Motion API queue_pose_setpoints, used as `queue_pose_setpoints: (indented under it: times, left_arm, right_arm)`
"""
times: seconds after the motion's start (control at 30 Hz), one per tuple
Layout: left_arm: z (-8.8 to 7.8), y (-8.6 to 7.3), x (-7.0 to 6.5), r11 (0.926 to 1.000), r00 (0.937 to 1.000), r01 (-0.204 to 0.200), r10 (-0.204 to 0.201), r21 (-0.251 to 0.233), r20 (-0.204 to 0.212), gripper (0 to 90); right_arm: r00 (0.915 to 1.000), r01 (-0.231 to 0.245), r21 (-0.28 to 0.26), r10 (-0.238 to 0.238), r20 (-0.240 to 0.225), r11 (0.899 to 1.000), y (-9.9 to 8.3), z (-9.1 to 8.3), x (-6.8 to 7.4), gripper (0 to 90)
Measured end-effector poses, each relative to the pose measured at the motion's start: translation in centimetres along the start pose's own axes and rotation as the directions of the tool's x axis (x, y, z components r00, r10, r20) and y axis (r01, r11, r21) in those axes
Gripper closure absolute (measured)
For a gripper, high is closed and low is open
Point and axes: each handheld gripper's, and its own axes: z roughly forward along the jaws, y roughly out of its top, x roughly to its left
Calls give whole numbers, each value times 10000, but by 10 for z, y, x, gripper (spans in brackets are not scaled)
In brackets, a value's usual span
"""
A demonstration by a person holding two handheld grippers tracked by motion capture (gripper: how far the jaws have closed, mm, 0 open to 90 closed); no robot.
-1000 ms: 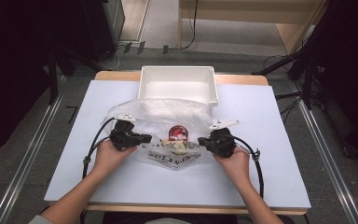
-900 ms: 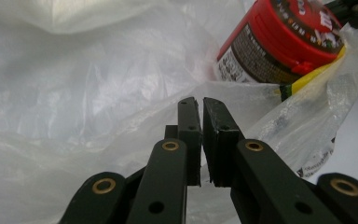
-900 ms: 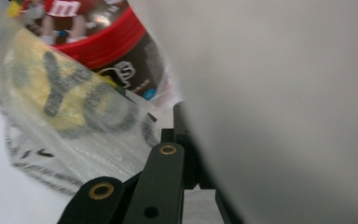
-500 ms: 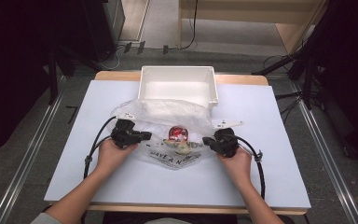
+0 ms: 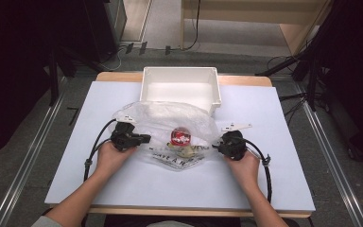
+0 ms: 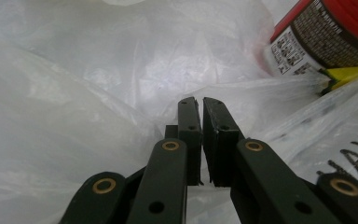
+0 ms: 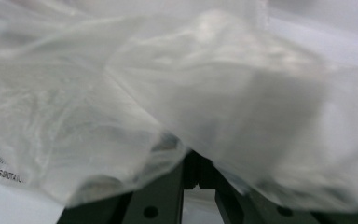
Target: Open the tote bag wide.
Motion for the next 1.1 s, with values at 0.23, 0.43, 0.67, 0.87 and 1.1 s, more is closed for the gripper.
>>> queue_pose_setpoints:
  times: [0.23,0.43,0.67,0.87,1.1]
  left_arm:
    - [-2,-3,6,9997,9998,207,-206,151,-83,887]
    - [-4,-6,8,9999,9997,140,-138,90,-209,900]
    - [-8,-7,10,9995,9993,186,-178,240,-333,900]
    - [-9,-9,11,9995,9993,237,-231,207,-307,900]
    - [-9,-9,12,9992,9992,346,-342,191,-211,900]
  right_arm:
    - [9999,-114,-33,114,55,9999,-6,-7,-8,900]
    - [9997,-72,-92,74,227,9999,-10,-11,-13,900]
    - [9991,-238,-33,239,344,9997,-16,-19,-17,900]
    - [9989,-239,39,237,398,9997,-18,-21,-17,900]
    - [9992,-99,52,97,379,9999,-19,-22,-18,900]
